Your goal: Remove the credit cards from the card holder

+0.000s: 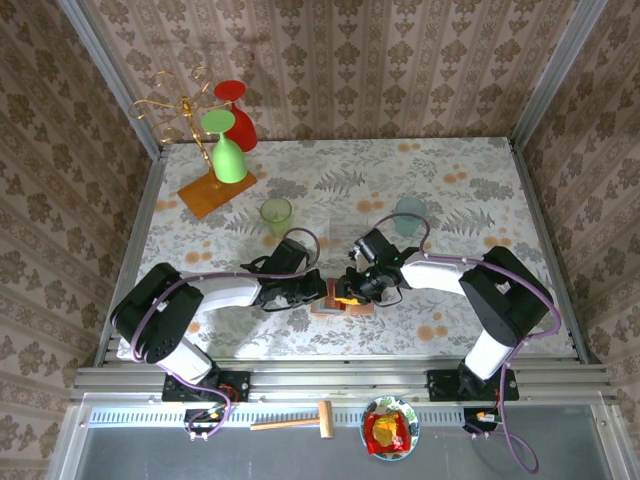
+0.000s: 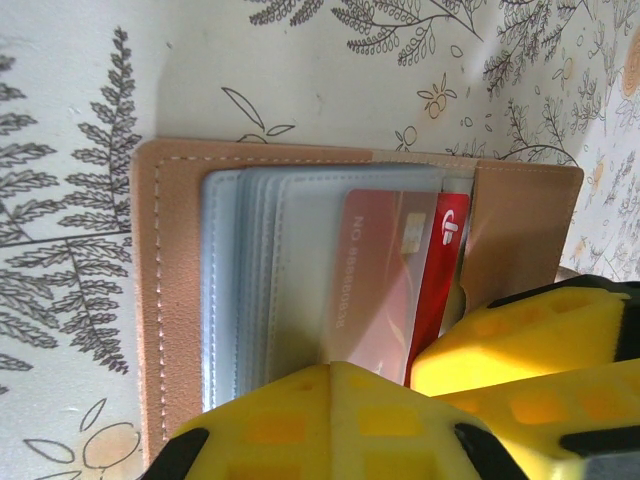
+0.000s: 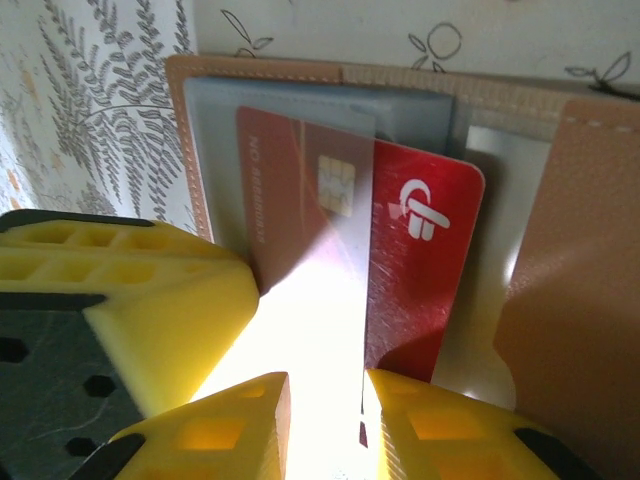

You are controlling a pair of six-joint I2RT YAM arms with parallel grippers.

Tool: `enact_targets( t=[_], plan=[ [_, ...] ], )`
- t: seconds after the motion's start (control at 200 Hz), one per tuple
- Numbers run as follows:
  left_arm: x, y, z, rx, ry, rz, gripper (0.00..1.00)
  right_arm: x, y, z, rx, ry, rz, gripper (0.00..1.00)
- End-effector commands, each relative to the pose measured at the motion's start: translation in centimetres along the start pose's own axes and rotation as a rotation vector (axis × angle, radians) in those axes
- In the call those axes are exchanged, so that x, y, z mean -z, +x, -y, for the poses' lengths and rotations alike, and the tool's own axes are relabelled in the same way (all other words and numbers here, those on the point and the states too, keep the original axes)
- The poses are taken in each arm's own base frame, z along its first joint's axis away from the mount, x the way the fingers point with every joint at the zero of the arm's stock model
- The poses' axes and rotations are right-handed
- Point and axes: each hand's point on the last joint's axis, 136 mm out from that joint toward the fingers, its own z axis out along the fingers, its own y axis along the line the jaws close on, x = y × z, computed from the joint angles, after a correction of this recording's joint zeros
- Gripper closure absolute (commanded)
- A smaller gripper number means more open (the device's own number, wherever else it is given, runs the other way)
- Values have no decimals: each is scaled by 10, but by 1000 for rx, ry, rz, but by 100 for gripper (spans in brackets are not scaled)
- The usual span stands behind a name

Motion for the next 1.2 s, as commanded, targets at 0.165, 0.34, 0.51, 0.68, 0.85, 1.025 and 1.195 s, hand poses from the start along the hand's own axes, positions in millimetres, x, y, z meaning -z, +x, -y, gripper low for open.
enact_targets(
  t=[0.165,0.34,0.51,0.68,0.85,1.025,1.195],
  plan=[
    [-2,5,-15,29,-42,-19,93,0,3,22,9,127,-19,71],
    [-1,6,-15,27,-43,-21,93,5,-1,20,21,137,1,71],
    [0,6,-14,27,-43,-17,93,10,-2,16,32,129,11,71],
    [0,5,-14,25,-42,-15,93,13,-2,12,38,118,20,71],
    [3,3,-10,19,-39,-9,93,21,-3,-1,43,65,38,71],
    [9,-6,5,-14,-23,6,93,28,-7,-8,27,8,70,71],
    [10,-8,14,-30,-10,1,93,34,-10,-2,-9,0,102,71]
  ],
)
